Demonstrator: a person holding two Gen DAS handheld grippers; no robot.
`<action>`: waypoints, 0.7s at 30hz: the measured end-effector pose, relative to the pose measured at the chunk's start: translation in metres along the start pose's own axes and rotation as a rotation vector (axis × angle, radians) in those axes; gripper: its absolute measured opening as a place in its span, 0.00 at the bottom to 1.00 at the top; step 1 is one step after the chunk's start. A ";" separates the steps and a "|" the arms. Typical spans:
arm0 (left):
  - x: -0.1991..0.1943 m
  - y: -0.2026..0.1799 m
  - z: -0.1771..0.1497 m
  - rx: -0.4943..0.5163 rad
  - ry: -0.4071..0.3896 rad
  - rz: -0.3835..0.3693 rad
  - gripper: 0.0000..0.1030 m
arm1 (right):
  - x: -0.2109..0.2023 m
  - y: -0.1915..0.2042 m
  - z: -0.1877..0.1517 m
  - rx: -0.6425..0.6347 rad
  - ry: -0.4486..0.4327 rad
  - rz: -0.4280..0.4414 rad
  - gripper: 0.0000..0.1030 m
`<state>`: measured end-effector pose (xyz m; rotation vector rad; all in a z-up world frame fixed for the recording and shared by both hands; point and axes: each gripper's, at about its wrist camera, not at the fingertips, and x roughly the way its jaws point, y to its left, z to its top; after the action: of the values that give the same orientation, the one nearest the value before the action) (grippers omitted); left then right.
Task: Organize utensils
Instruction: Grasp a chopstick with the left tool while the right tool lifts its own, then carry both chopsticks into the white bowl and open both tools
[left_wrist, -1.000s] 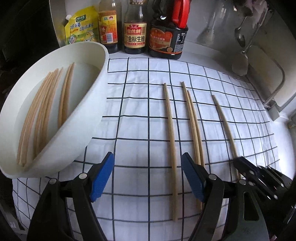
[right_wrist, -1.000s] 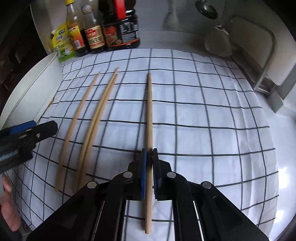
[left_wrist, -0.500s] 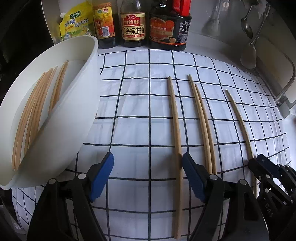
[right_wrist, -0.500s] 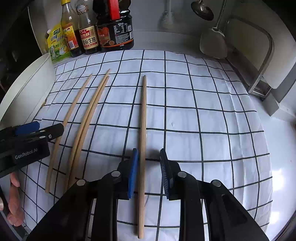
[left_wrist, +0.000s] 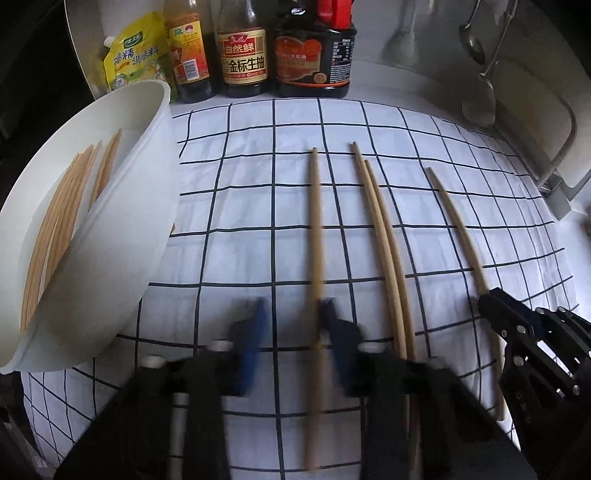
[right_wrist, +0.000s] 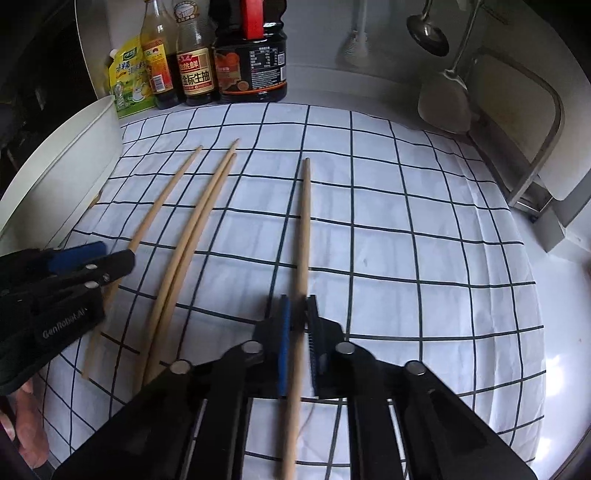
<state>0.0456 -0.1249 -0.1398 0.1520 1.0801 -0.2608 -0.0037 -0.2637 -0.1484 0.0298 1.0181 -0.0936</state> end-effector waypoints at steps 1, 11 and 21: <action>0.000 0.000 0.000 0.001 0.002 -0.004 0.08 | 0.000 0.000 0.000 0.000 0.000 0.002 0.06; -0.044 0.018 -0.005 -0.031 -0.010 -0.088 0.07 | -0.027 -0.006 0.002 0.062 -0.008 0.063 0.06; -0.118 0.080 0.018 -0.084 -0.135 -0.054 0.07 | -0.099 0.054 0.055 -0.019 -0.135 0.174 0.06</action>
<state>0.0309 -0.0366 -0.0276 0.0299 0.9601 -0.2696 -0.0037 -0.2078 -0.0366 0.0934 0.8774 0.0720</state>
